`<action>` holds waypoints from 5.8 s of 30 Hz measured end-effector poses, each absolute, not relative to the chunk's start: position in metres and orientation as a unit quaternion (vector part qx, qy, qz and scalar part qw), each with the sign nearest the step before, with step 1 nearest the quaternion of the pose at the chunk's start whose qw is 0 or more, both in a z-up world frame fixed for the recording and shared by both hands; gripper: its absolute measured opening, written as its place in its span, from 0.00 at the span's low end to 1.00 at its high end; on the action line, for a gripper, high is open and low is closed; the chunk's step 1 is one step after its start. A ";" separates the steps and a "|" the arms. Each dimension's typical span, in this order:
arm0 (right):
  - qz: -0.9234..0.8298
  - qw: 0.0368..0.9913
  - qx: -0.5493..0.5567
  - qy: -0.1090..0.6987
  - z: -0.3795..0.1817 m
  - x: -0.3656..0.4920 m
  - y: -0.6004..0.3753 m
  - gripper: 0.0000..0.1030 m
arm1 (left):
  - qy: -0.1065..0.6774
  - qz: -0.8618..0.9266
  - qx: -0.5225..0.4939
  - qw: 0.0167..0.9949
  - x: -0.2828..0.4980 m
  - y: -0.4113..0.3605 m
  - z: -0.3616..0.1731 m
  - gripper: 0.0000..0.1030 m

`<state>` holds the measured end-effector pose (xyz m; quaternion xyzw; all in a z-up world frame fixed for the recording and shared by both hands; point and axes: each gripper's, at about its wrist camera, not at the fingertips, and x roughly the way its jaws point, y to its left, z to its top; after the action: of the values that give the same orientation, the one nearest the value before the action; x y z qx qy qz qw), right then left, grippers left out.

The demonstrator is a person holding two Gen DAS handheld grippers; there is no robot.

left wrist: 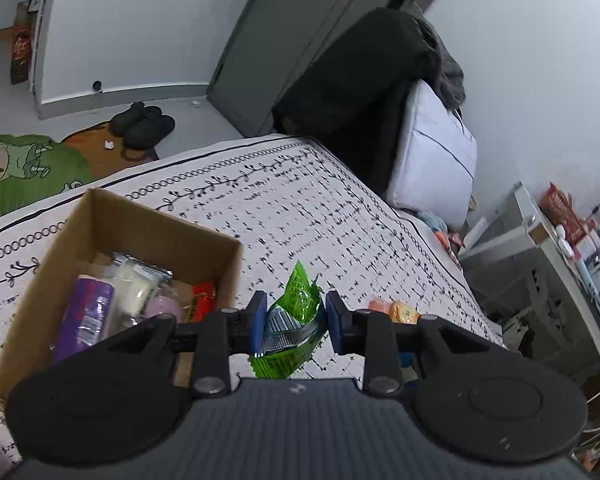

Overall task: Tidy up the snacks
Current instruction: 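Carry the green and blue packets into the box and open both tools, then move both tools back to the last two snacks on the bed, then grasp the orange packet with the left tool while the right tool grasps the yellow cake packet, then carry both packets over the box and open both tools to drop them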

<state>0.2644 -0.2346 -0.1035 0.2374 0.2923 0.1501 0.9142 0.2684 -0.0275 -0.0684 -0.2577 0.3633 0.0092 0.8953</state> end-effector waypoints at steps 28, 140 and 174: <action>0.213 0.897 0.185 0.340 -0.108 0.279 -0.147 0.52 | 0.404 0.077 -0.323 0.852 0.290 0.054 -0.102 0.30; -0.003 0.920 0.135 0.368 -0.199 0.415 -0.315 0.41 | 0.468 0.053 -0.186 0.863 0.394 -0.129 -0.148 0.20; 0.137 0.935 0.149 0.290 -0.053 0.248 -0.210 0.41 | 0.381 0.052 -0.248 0.889 0.219 0.003 -0.021 0.20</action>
<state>0.2481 -0.2099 -0.0532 0.1492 0.2897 0.1369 0.9355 0.2192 0.0031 -0.0214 -0.2482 0.3812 0.0517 0.8891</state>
